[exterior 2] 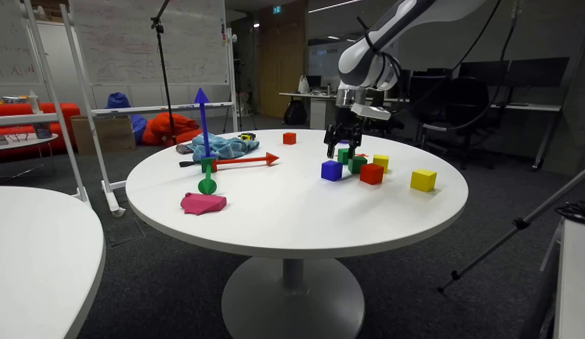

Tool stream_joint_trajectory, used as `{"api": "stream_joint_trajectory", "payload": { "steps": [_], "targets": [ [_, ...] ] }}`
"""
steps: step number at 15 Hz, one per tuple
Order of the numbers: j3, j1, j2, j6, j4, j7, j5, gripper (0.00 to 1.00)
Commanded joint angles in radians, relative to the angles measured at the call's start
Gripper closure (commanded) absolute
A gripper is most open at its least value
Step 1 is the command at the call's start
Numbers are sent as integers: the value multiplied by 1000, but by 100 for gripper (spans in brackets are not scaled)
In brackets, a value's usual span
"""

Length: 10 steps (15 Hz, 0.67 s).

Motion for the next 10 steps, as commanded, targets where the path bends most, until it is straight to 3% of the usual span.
{"api": "stream_joint_trajectory", "payload": {
  "steps": [1, 6, 10],
  "targets": [
    [-22, 20, -50, 13, -52, -4, -61, 0],
    [-23, 23, -52, -2, -39, -43, -142, 0],
    [-12, 15, -10, -2, 3, -24, -122, 0]
  ]
}}
